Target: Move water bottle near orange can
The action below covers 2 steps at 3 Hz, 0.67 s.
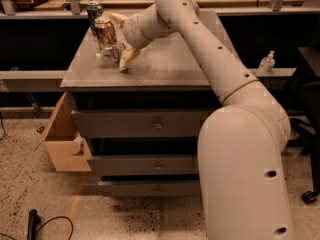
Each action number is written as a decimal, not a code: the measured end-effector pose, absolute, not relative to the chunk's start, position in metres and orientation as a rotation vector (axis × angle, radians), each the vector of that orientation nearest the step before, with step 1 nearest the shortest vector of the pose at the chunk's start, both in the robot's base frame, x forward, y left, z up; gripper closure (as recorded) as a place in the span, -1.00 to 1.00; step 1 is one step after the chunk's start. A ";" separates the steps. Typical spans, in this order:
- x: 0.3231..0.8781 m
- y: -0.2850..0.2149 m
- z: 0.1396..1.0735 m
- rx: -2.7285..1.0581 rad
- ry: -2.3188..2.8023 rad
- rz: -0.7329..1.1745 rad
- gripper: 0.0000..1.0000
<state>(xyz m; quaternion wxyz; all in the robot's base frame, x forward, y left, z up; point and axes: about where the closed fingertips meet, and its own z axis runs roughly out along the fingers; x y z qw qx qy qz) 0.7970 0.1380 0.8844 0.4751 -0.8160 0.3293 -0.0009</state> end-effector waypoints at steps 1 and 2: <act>0.802 0.112 0.907 -1.936 0.896 -0.052 -1.00; 0.803 0.073 0.945 -1.838 0.973 -0.189 -1.00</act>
Offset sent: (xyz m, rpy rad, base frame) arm -0.0011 -0.1201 0.1124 0.0952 -0.1902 -0.4172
